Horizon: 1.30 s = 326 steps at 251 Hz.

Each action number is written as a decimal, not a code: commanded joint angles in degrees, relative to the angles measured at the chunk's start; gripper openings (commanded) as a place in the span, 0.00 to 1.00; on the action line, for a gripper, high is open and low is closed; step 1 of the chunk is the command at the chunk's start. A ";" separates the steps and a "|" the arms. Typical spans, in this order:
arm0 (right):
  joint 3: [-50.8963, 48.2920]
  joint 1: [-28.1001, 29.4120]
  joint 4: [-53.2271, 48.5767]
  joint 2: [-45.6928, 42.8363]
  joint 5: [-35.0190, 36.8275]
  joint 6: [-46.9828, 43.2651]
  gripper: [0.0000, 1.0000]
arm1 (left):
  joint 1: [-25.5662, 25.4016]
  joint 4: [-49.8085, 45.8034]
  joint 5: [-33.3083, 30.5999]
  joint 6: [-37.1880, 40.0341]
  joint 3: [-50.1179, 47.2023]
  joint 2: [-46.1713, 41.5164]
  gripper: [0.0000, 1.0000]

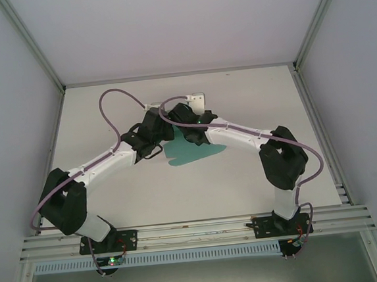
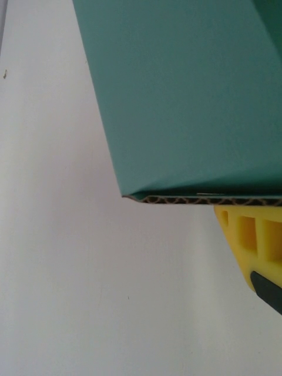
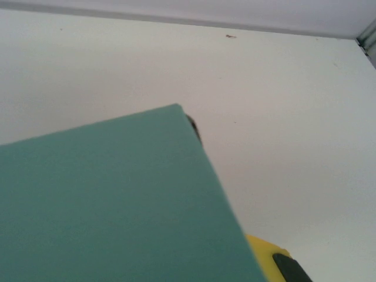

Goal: Assemble paper box

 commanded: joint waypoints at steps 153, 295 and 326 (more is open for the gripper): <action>-28.16 -9.84 36.65 -21.79 -47.76 -32.04 0.80 | 0.90 -4.81 -1.17 0.95 0.21 -2.89 0.00; -31.87 -15.99 28.17 -26.24 -59.88 -32.08 0.79 | 0.96 -4.98 -0.81 2.70 0.14 -3.13 0.00; -29.50 -16.03 28.79 -24.27 -64.93 -32.31 0.79 | 0.91 -4.45 -0.39 2.65 0.02 -2.69 0.00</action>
